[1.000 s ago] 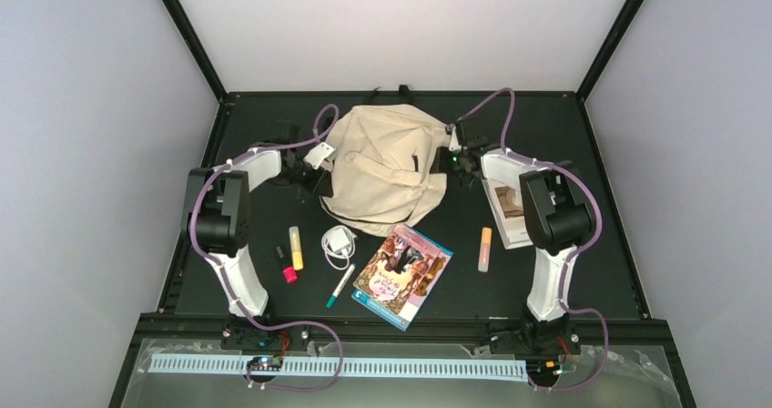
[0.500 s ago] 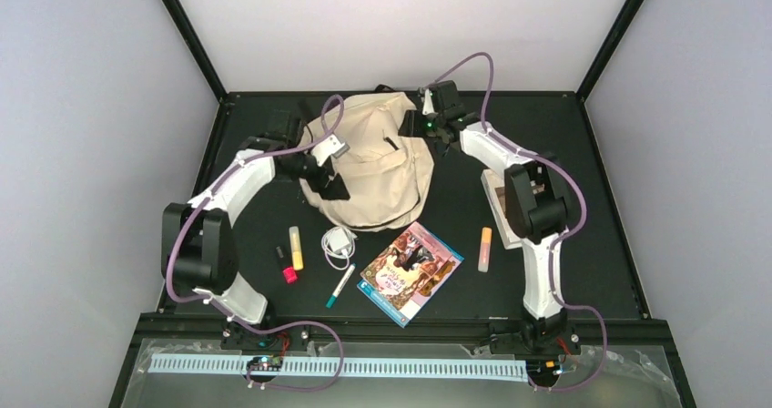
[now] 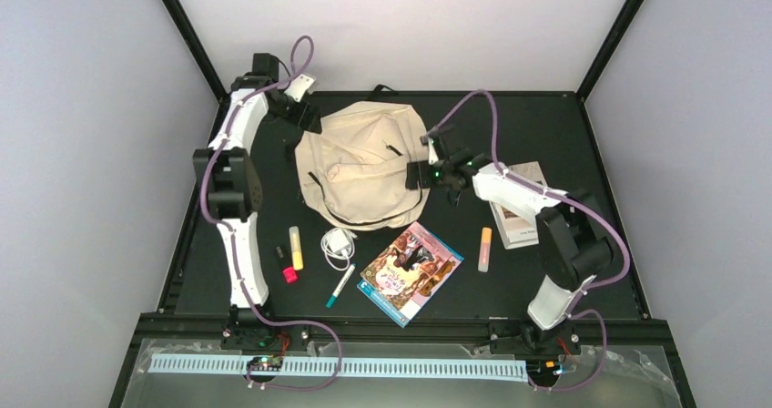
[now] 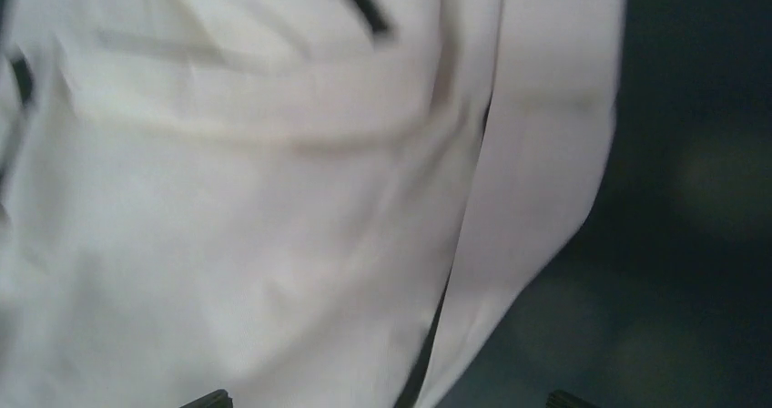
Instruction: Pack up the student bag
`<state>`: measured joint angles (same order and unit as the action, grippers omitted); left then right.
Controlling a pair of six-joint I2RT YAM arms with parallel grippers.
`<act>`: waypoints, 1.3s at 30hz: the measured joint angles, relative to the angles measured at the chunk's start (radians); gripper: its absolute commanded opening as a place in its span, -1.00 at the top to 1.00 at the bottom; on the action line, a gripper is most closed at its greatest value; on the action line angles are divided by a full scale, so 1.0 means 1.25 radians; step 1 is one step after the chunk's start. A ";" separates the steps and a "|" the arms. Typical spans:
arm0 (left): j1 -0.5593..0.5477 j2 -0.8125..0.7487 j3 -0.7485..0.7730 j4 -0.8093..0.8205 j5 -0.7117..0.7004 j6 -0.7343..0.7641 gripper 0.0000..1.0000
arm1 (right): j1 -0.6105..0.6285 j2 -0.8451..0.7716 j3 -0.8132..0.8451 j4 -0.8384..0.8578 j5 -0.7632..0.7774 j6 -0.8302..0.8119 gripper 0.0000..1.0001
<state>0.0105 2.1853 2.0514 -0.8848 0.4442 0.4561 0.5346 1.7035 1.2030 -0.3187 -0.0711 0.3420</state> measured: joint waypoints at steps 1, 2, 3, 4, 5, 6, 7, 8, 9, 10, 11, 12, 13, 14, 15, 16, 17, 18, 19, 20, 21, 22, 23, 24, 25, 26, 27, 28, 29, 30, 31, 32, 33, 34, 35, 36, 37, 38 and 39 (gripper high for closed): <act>0.002 0.043 0.034 -0.016 -0.021 -0.007 -0.98 | 0.010 0.007 -0.025 -0.004 -0.006 0.007 -0.82; 0.002 0.079 0.059 -0.032 -0.042 -0.013 -0.98 | 0.019 0.014 -0.046 -0.008 -0.012 0.016 -0.80; 0.001 0.107 0.073 -0.044 -0.059 -0.017 -0.97 | 0.028 0.023 -0.064 -0.010 -0.019 0.025 -0.78; 0.000 0.132 0.082 -0.057 -0.076 -0.020 -0.97 | 0.033 0.032 -0.073 -0.010 -0.026 0.031 -0.77; 0.000 0.150 0.084 -0.065 -0.088 -0.022 -0.98 | 0.038 0.042 -0.078 -0.008 -0.034 0.037 -0.73; -0.001 0.164 0.084 -0.074 -0.095 -0.022 -0.98 | 0.040 0.054 -0.079 -0.007 -0.042 0.045 -0.68; -0.003 0.179 0.084 -0.083 -0.102 -0.023 -0.98 | 0.043 0.064 -0.078 -0.002 -0.051 0.049 -0.59; -0.003 0.187 0.084 -0.090 -0.103 -0.023 -0.98 | 0.043 0.076 -0.077 0.004 -0.060 0.056 -0.46; -0.004 0.193 0.084 -0.096 -0.101 -0.023 -0.97 | 0.043 0.083 -0.075 0.006 -0.067 0.057 -0.33; -0.004 0.197 0.084 -0.100 -0.098 -0.023 -0.91 | 0.043 0.093 -0.072 0.012 -0.077 0.068 -0.17; -0.004 0.199 0.084 -0.107 -0.091 -0.023 -0.76 | 0.043 0.101 -0.070 0.016 -0.083 0.068 -0.02; -0.004 0.200 0.085 -0.112 -0.081 -0.022 -0.52 | 0.043 0.109 -0.067 0.022 -0.091 0.078 0.12; -0.004 0.200 0.085 -0.116 -0.076 -0.019 -0.26 | 0.043 0.114 -0.064 0.025 -0.096 0.076 0.26; -0.004 0.200 0.085 -0.117 -0.072 -0.016 0.09 | 0.043 0.115 -0.061 0.025 -0.097 0.074 0.39; -0.002 0.200 0.087 -0.118 -0.069 -0.013 0.42 | 0.043 0.115 -0.055 0.023 -0.096 0.080 0.51; 0.000 0.200 0.089 -0.118 -0.065 -0.010 0.69 | 0.042 0.115 -0.046 0.019 -0.093 0.079 0.60; 0.002 0.200 0.089 -0.119 -0.060 -0.005 0.93 | 0.042 0.116 -0.034 0.015 -0.089 0.074 0.70; 0.005 0.200 0.089 -0.118 -0.057 -0.005 0.96 | 0.042 0.117 -0.018 0.008 -0.085 0.070 0.78; 0.007 0.200 0.089 -0.119 -0.049 -0.004 0.97 | 0.042 0.120 0.005 -0.001 -0.079 0.068 0.84; 0.010 0.198 0.085 -0.120 -0.034 -0.003 0.97 | 0.042 0.124 0.028 -0.010 -0.075 0.065 0.87; 0.011 0.193 0.076 -0.119 -0.025 -0.003 0.97 | 0.041 0.127 0.049 -0.012 -0.073 0.061 0.89; 0.012 0.182 0.058 -0.114 -0.015 -0.003 0.97 | 0.038 0.129 0.071 -0.018 -0.070 0.057 0.90; 0.014 0.167 0.035 -0.111 -0.005 -0.004 0.97 | 0.038 0.130 0.087 -0.024 -0.069 0.052 0.91; 0.016 0.146 0.008 -0.107 0.005 -0.004 0.97 | 0.034 0.130 0.106 -0.031 -0.067 0.047 0.92; 0.019 0.121 -0.022 -0.103 0.016 -0.005 0.97 | 0.032 0.130 0.118 -0.036 -0.064 0.042 0.94; 0.024 0.083 -0.065 -0.096 0.031 -0.008 0.97 | 0.028 0.130 0.134 -0.045 -0.060 0.039 0.94; 0.028 0.056 -0.092 -0.092 0.042 -0.010 0.97 | 0.025 0.131 0.146 -0.054 -0.056 0.033 0.96; 0.035 0.015 -0.132 -0.078 0.059 -0.013 0.97 | 0.020 0.132 0.165 -0.067 -0.051 0.027 0.98; 0.043 -0.041 -0.190 -0.055 0.080 -0.019 0.97 | 0.016 0.133 0.179 -0.074 -0.048 0.021 0.98; 0.049 -0.084 -0.226 -0.043 0.096 -0.022 0.97 | 0.010 0.137 0.201 -0.086 -0.042 0.014 0.98; 0.057 -0.153 -0.289 -0.012 0.115 -0.027 0.97 | 0.004 0.143 0.226 -0.096 -0.035 0.007 0.98; 0.062 -0.214 -0.341 0.013 0.133 -0.031 0.97 | -0.002 0.149 0.249 -0.100 -0.030 -0.002 0.98; 0.066 -0.280 -0.397 0.039 0.152 -0.034 0.97 | -0.009 0.155 0.272 -0.107 -0.024 -0.009 0.98; 0.067 -0.339 -0.441 0.054 0.172 -0.036 0.97 | -0.016 0.161 0.296 -0.112 -0.017 -0.019 0.98; 0.066 -0.401 -0.491 0.080 0.192 -0.036 0.97 | -0.024 0.166 0.317 -0.117 -0.014 -0.025 0.98; 0.064 -0.467 -0.545 0.107 0.211 -0.036 0.97 | -0.032 0.172 0.341 -0.123 -0.011 -0.034 0.98; 0.063 -0.515 -0.584 0.121 0.227 -0.036 0.97 | -0.038 0.176 0.361 -0.125 -0.009 -0.041 0.97; 0.063 -0.563 -0.629 0.144 0.242 -0.037 0.97 | -0.045 0.180 0.387 -0.129 -0.008 -0.049 0.91; 0.063 -0.604 -0.670 0.159 0.258 -0.038 0.97 | -0.050 0.185 0.411 -0.133 -0.007 -0.058 0.72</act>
<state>0.0891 1.4307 1.2144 -0.6861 0.7670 0.4084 0.4721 1.9347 1.7172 -0.4850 -0.0795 0.2691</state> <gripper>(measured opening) 0.018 0.016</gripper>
